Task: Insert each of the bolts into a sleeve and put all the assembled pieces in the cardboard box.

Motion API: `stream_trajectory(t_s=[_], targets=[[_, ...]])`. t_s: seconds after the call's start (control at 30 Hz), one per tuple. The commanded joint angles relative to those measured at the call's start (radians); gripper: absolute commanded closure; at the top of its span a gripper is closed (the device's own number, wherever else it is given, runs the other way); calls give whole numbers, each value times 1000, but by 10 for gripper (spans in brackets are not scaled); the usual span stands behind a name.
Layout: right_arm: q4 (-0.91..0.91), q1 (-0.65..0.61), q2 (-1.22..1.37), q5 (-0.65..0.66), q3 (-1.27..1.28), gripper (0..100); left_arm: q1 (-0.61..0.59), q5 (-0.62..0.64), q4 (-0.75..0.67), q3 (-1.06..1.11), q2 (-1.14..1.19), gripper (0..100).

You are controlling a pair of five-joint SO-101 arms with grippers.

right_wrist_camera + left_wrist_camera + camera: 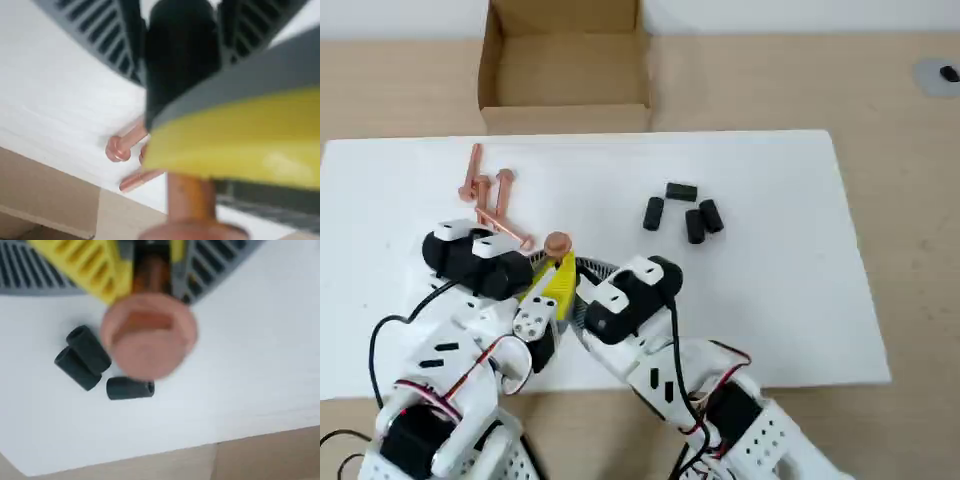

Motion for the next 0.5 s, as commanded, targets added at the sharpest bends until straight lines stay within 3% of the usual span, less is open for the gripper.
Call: stream_trajectory(t_s=[0.0, 0.13, 0.3, 0.47], targets=[[-11, 27, -18, 8, 1, 988, 37, 0, 20, -35, -5, 998], [-11, 28, -18, 8, 1, 988, 64, -3, 48, -41, -5, 978], [-11, 28, -18, 43, 1, 988, 71, 49, 207, -112, -5, 847], [-11, 28, -18, 51, 1, 988, 69, 51, 279, -149, -5, 840]])
